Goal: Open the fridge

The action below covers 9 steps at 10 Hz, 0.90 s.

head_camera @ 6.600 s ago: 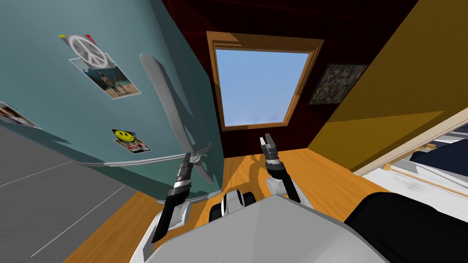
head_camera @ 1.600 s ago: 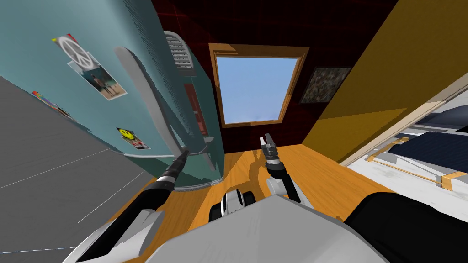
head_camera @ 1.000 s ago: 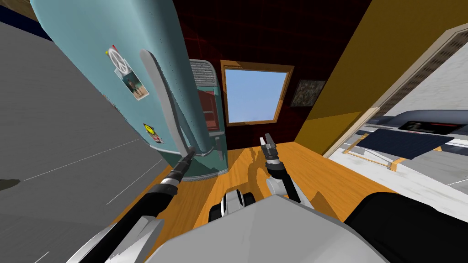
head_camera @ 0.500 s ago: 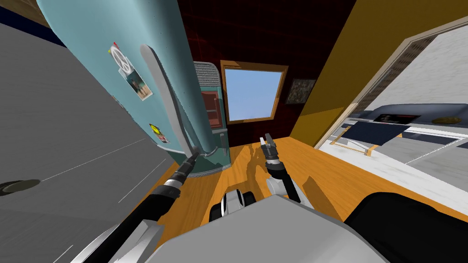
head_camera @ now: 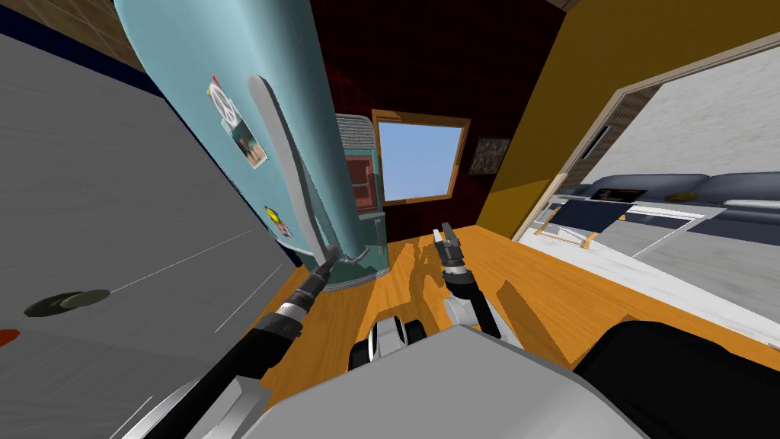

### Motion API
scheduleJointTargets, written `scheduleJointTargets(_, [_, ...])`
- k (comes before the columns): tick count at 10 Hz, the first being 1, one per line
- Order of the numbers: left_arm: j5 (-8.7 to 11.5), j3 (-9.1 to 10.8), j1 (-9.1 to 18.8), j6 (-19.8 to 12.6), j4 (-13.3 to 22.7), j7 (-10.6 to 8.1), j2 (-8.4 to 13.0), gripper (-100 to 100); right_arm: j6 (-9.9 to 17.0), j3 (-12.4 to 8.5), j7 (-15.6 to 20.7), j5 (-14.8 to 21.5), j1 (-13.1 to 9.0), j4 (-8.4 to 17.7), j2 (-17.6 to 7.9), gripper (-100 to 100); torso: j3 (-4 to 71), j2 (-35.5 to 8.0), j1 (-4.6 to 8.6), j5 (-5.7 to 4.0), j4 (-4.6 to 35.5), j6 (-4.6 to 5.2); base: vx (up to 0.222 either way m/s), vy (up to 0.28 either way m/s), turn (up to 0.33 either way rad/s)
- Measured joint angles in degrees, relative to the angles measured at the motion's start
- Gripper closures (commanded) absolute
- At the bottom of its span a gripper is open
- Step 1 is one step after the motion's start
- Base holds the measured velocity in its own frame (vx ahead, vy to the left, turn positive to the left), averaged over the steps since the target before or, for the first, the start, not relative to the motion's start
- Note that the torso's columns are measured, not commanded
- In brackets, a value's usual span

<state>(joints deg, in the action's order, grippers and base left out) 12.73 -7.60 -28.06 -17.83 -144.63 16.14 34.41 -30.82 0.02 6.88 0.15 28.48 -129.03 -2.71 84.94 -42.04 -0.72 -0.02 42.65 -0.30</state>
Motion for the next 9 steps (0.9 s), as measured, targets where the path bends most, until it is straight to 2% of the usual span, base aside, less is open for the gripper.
scheduleJointTargets(1, [-0.09, -0.62, 0.16, 0.03, -0.07, 0.29, 0.00, 100, 0.00, 0.00, 0.00, 0.00, 0.01, 0.00, 0.01, 0, 0.05, 0.12, 0.21, -0.02, -0.02, 0.00, -0.127, 0.223, -0.069])
scheduleJointTargets(5, [1.43, -2.11, -0.37, 1.67, -1.31, 0.96, 2.56, 100, 0.00, 0.00, 0.00, 0.00, 0.00, 0.00, 0.00, 0, -0.19, -0.25, 0.41, -0.04, -0.03, 0.14, -0.155, 0.225, -0.074])
scheduleJointTargets(7, [1.58, -2.57, -0.48, 1.79, -1.40, 1.10, 2.84, 100, 0.00, 0.01, 0.00, 0.00, 0.02, 0.00, 0.02, 0, -0.09, 0.05, 0.99, -0.14, -0.21, 0.23, -0.067, 0.121, -0.054])
scheduleJointTargets(9, [2.13, -3.25, -0.52, 2.37, -1.49, 1.30, 3.82, 100, 0.00, 0.01, 0.00, 0.00, 0.02, 0.00, 0.01, 0, -0.26, -0.13, 0.63, 0.00, -0.28, 0.26, -0.086, 0.195, -0.094])
